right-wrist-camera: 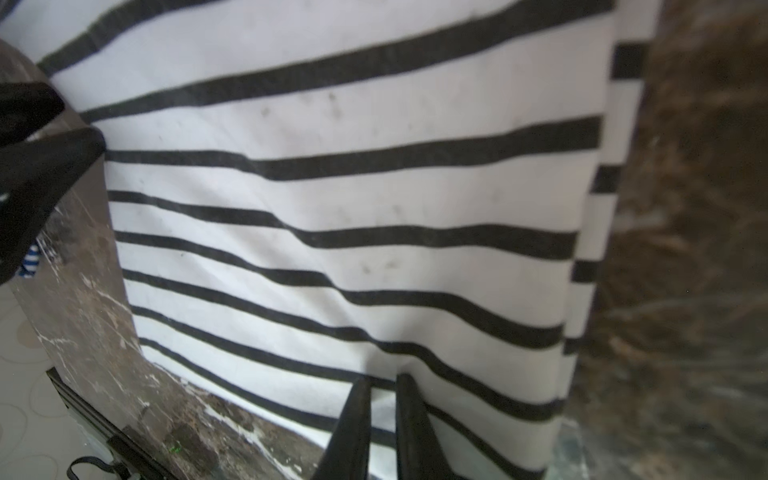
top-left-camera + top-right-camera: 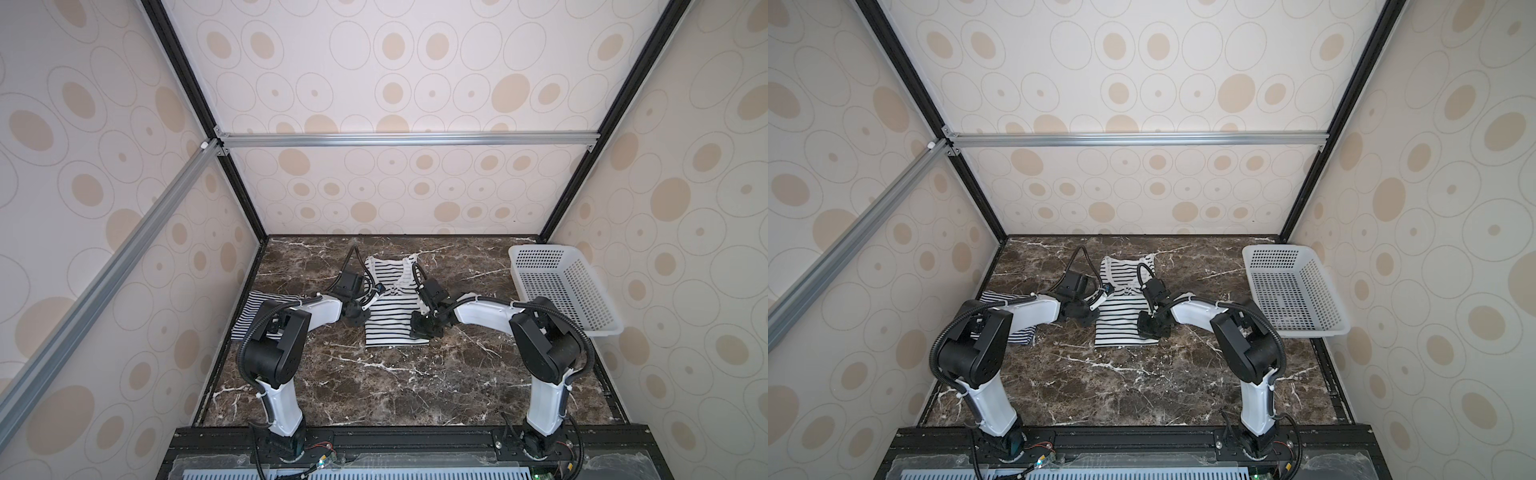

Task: Fold and stack tank tops
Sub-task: Move the tank top to the center of the table.

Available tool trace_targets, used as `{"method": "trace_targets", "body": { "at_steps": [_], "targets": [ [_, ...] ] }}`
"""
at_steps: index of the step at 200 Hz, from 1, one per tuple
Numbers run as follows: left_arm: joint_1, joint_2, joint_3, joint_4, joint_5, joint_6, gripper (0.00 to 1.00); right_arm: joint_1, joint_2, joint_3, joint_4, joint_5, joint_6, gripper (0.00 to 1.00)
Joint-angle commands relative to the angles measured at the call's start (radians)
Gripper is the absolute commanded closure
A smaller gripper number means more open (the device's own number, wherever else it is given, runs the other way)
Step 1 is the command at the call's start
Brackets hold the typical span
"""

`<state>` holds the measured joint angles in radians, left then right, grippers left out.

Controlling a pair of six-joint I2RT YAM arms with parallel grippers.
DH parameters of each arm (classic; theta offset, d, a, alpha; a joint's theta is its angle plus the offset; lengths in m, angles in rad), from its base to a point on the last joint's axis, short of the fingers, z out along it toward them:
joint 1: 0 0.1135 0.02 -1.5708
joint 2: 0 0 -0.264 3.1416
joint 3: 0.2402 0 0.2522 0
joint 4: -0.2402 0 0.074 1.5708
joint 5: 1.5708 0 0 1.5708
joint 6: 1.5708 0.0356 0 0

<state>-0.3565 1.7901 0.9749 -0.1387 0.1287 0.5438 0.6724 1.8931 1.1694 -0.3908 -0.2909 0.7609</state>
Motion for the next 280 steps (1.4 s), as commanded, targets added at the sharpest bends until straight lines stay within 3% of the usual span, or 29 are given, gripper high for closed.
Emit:
{"method": "trace_targets", "body": {
  "at_steps": [1, 56, 106, 141, 197, 280],
  "targets": [
    [0.002, -0.045, -0.071, -0.106, -0.001, 0.061, 0.77, 0.057, -0.026, -0.082, -0.061, 0.033, 0.068, 0.84],
    [0.001, -0.184, -0.213, -0.153, 0.036, 0.075, 0.77, 0.18, -0.087, -0.163, -0.073, 0.038, 0.149, 0.85],
    [-0.012, -0.434, -0.352, -0.185, 0.126, 0.075, 0.71, 0.247, -0.159, -0.222, -0.116, 0.064, 0.171, 0.84],
    [-0.124, -0.572, -0.436, -0.199, 0.051, 0.09, 0.67, 0.233, -0.213, -0.175, -0.249, 0.179, 0.111, 0.82],
    [-0.273, -0.673, -0.453, -0.241, 0.02, 0.055, 0.61, 0.164, -0.187, -0.184, -0.265, 0.15, 0.101, 0.81],
    [-0.455, -0.643, -0.436, -0.21, -0.018, -0.003, 0.53, 0.076, -0.18, -0.229, -0.273, 0.167, 0.083, 0.82]
  ]
}}
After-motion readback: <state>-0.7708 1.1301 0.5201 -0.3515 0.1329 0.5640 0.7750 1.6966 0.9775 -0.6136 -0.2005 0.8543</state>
